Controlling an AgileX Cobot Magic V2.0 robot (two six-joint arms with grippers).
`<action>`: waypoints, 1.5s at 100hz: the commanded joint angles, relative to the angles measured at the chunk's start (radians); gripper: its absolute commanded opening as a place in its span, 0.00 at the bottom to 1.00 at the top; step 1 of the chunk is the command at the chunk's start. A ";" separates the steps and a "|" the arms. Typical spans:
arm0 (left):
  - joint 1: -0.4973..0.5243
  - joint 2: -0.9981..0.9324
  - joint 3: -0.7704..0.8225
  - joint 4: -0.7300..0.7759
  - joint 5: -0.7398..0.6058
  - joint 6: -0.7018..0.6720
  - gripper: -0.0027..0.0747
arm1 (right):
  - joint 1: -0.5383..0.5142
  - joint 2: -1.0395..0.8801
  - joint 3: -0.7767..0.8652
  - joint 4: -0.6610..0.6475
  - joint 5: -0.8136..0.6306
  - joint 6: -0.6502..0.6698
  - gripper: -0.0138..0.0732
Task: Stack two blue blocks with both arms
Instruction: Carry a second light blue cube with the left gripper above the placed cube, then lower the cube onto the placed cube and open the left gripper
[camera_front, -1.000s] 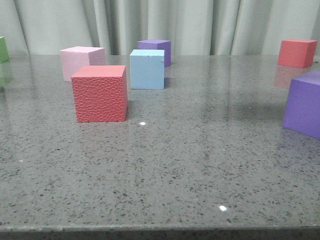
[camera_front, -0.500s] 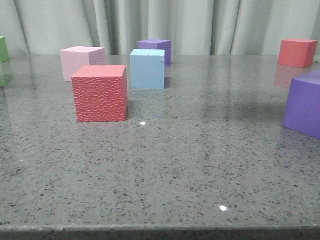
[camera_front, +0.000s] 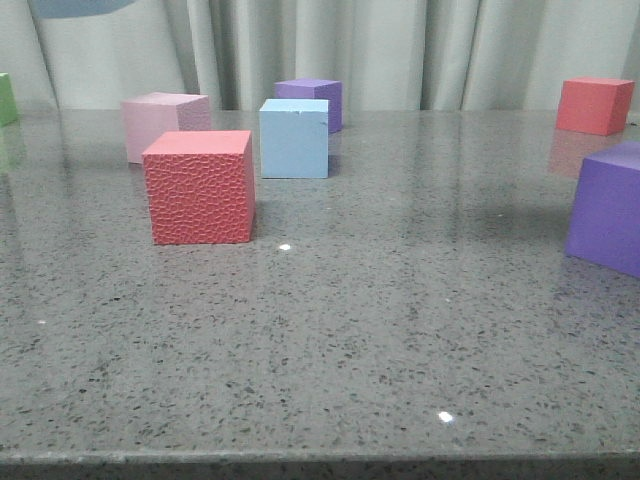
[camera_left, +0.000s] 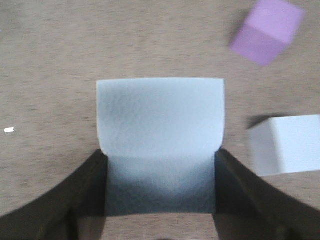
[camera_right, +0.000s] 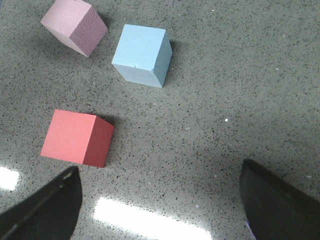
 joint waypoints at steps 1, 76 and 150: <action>-0.059 -0.038 -0.044 -0.002 -0.049 -0.081 0.28 | -0.002 -0.035 -0.023 -0.015 -0.056 -0.012 0.89; -0.300 0.145 -0.053 -0.017 -0.193 -0.342 0.28 | -0.002 -0.035 -0.023 -0.015 -0.028 -0.065 0.89; -0.304 0.149 -0.053 -0.018 -0.239 -0.342 0.52 | -0.002 -0.035 -0.023 -0.015 -0.008 -0.065 0.89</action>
